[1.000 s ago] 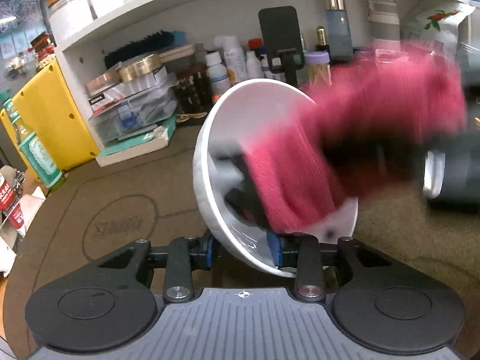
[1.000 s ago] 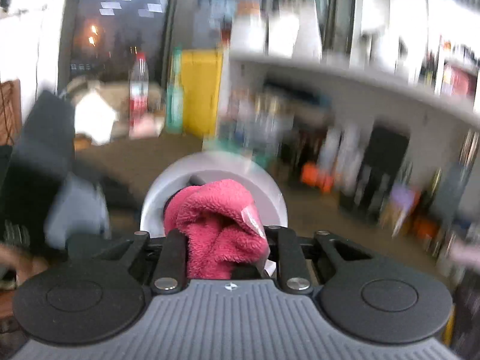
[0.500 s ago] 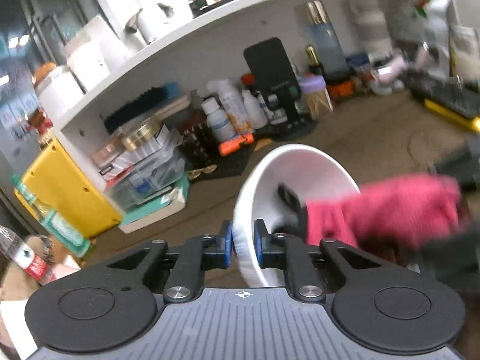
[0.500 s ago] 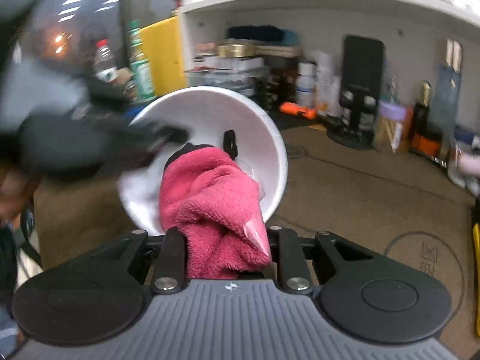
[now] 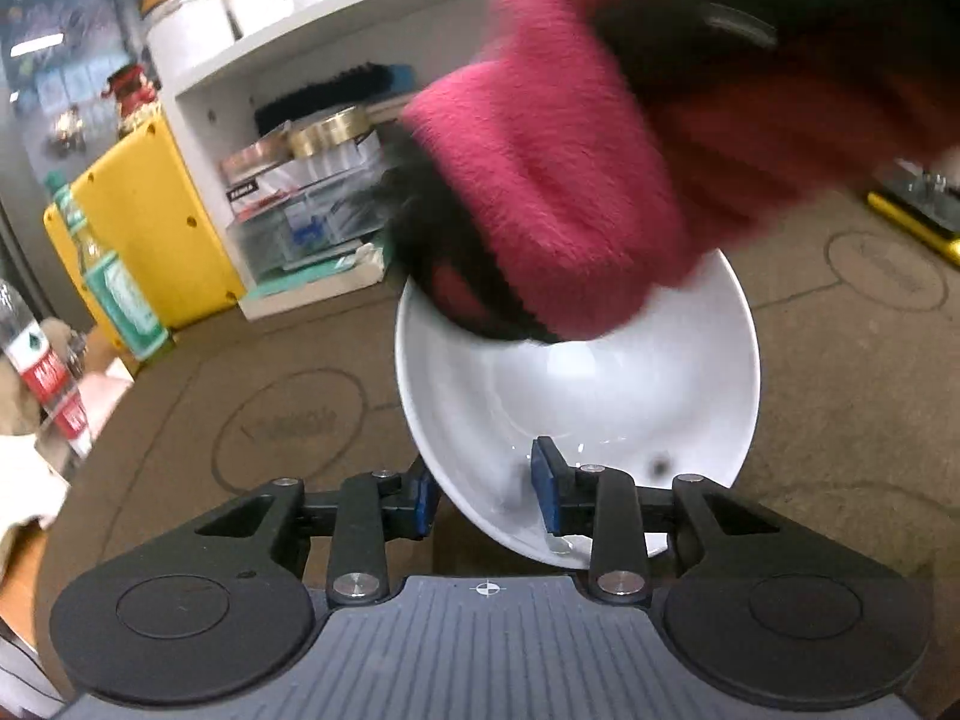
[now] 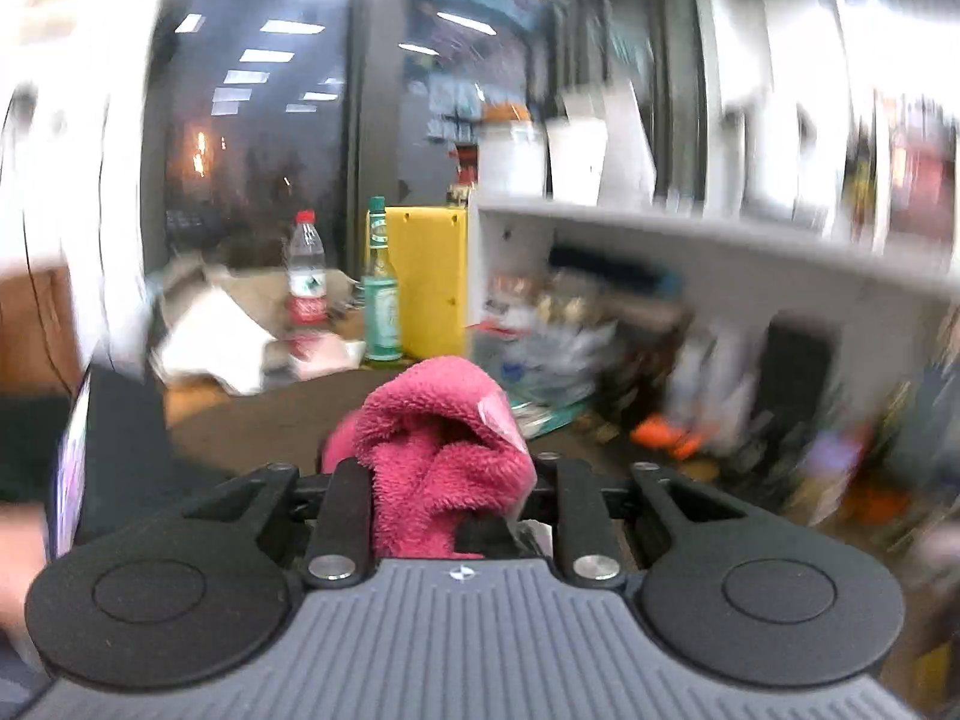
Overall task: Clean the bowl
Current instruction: 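Hold the bowl with the left gripper while the right gripper scrubs the inner wall with the towel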
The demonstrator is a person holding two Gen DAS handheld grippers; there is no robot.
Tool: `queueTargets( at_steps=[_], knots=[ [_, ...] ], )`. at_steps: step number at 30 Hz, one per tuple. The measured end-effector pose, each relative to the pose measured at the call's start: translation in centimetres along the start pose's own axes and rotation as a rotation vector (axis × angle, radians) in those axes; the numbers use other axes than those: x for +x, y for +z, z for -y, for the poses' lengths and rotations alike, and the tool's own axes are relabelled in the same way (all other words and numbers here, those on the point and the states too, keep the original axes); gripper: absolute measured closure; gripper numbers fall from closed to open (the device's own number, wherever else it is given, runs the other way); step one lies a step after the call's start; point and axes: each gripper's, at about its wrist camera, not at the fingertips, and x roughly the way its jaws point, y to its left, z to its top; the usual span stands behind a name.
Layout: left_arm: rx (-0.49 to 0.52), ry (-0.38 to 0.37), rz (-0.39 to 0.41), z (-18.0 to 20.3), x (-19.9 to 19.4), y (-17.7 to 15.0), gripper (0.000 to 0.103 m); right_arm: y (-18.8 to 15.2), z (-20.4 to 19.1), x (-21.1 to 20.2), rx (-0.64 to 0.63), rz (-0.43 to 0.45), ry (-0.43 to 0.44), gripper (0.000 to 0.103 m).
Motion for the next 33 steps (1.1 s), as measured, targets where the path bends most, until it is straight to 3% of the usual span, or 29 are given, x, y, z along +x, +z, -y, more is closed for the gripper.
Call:
queueTargets(
  at_steps=[3,5,7,10,13,16,18,20,21,23,24,28,33],
  knots=[
    [0.016,0.003,0.0,0.2,0.0,0.4,0.071,-3.7,-2.1,-0.4,-0.195,-0.091,-0.045,0.081],
    [0.043,-0.007,-0.002,0.7,0.0,0.8,0.072,-6.4,-3.3,0.2,-0.33,-0.177,-0.012,0.081],
    [0.067,-0.018,-0.004,1.2,0.0,1.2,0.074,-7.1,-3.8,0.8,-0.383,-0.246,0.014,0.081],
    [0.084,-0.023,-0.002,2.2,0.0,1.4,0.068,-6.4,-2.7,2.8,-0.351,-0.322,-0.046,0.082],
    [0.061,-0.034,-0.008,2.3,0.5,1.3,0.064,-5.3,-1.4,5.0,-0.37,-0.294,-0.167,0.082],
    [0.029,-0.032,-0.024,1.6,1.3,1.4,0.064,-4.5,-1.9,6.2,-0.434,-0.202,-0.264,0.082],
    [0.03,-0.022,-0.018,1.5,1.5,1.3,0.064,-3.6,-1.7,5.9,-0.385,-0.139,-0.269,0.082],
    [0.027,-0.025,-0.015,1.5,1.5,1.2,0.064,-2.5,-1.0,4.1,-0.266,-0.055,-0.198,0.082],
    [0.028,-0.027,-0.014,1.4,1.4,1.2,0.064,-2.4,-0.5,3.6,-0.214,-0.055,-0.162,0.082],
    [0.037,-0.034,-0.02,1.1,1.4,1.3,0.064,-2.9,0.8,2.5,-0.042,-0.111,-0.042,0.082],
    [0.04,-0.032,-0.02,1.0,1.3,1.4,0.064,-3.5,1.0,2.5,-0.014,-0.146,-0.029,0.082],
    [0.063,0.001,0.0,0.2,0.7,2.5,0.056,-6.3,1.2,3.2,-0.022,-0.235,-0.06,0.082],
    [0.203,0.067,0.014,1.0,0.7,5.4,0.05,-6.7,1.2,3.9,0.009,-0.253,-0.053,0.082]
  ],
)
